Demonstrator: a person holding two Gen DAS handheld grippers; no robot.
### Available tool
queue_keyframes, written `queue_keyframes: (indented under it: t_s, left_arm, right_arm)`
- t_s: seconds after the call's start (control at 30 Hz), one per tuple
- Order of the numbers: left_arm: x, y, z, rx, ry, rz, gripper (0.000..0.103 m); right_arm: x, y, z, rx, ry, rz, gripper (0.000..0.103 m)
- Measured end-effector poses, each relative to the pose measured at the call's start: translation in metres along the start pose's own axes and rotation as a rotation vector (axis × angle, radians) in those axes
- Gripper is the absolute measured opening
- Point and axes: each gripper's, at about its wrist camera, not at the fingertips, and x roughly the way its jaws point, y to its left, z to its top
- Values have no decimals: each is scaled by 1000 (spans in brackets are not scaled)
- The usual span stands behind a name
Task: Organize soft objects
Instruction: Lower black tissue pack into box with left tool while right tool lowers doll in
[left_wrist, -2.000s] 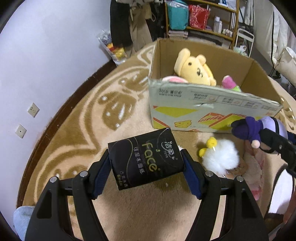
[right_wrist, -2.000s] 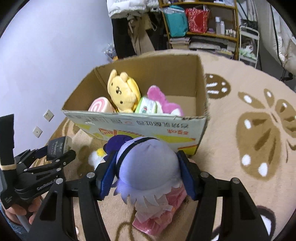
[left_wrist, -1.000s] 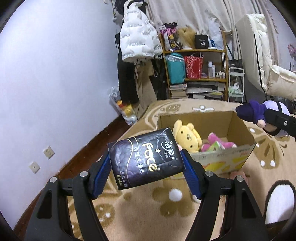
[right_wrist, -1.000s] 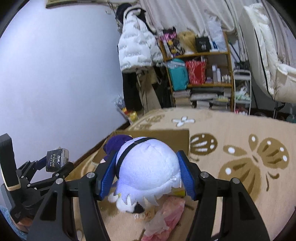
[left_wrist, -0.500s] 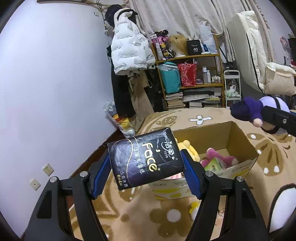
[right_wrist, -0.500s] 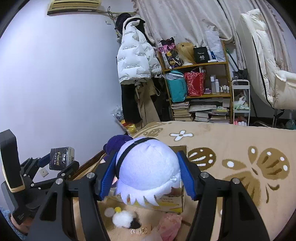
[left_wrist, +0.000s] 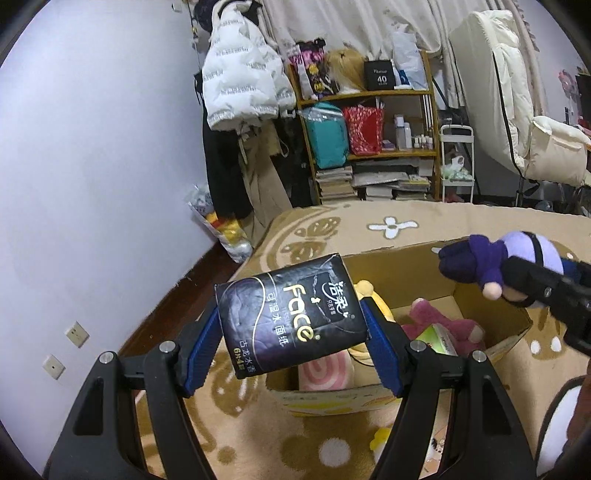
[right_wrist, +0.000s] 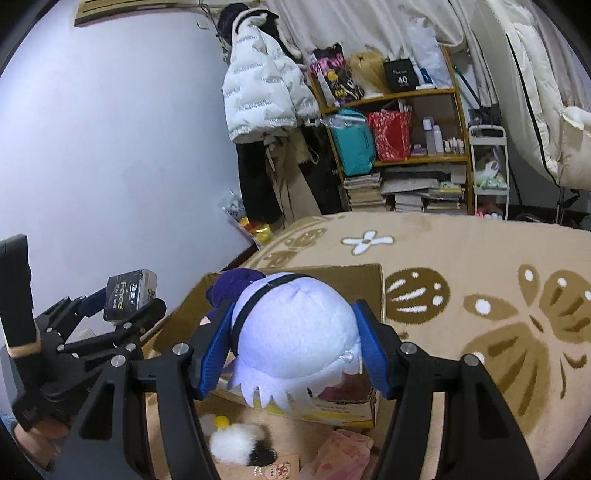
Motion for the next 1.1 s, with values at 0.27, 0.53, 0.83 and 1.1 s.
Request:
queue_keyframes:
  t_s: [0.27,0.53,0.83,1.1]
  left_arm:
    - [31,1,1,-14,72,-39,72]
    - [46,-7,-8,12,112,-68,72]
    - [58,-9,-13,14,149,-81,72]
    - [65,-16,-17,35,163,-85,72]
  right_arm:
    - [23,-3,-2,-18,36,-13,68]
    - [42,0,-8,-51,84,-16,68]
    - [54,-6,-9,-53,112,-28,68]
    - [63,-11,-13,-39,144,-41,69]
